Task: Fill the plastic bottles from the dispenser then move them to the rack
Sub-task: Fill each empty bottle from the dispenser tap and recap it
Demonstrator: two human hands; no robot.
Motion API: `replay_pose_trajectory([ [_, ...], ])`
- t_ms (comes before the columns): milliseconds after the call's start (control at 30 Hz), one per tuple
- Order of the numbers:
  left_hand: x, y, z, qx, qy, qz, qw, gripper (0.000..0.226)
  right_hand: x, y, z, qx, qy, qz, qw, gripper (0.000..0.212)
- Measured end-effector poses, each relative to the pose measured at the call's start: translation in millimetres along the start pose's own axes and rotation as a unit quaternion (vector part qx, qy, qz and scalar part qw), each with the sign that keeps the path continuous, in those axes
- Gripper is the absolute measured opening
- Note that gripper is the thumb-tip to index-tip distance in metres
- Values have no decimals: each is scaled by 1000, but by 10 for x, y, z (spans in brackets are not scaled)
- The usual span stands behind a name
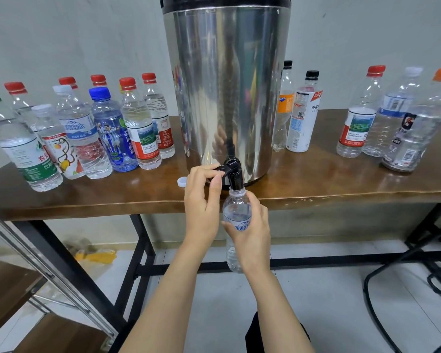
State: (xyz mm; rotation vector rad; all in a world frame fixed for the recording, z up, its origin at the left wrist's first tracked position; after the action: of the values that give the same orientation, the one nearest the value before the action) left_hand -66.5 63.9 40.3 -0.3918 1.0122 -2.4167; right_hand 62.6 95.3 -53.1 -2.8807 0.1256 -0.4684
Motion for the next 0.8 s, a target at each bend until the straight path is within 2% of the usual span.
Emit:
replay_pose_trajectory([
  [800,2,8,-7,19,8,-3,1000,14,10,10,-14,3,-14,-4,1000,78],
])
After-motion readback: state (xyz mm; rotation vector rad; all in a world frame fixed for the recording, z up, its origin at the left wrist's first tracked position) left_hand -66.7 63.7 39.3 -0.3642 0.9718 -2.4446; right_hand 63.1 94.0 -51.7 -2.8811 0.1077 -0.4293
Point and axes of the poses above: each hand's wrist, its own y-axis away from the middle knuckle, its own x-axis out of the back of the hand, z = x × y, the point moved 8 cm from there along -y, towards the middle knuckle, and after that the axes turned 3 degrees about -x, right-handed, at the moved point
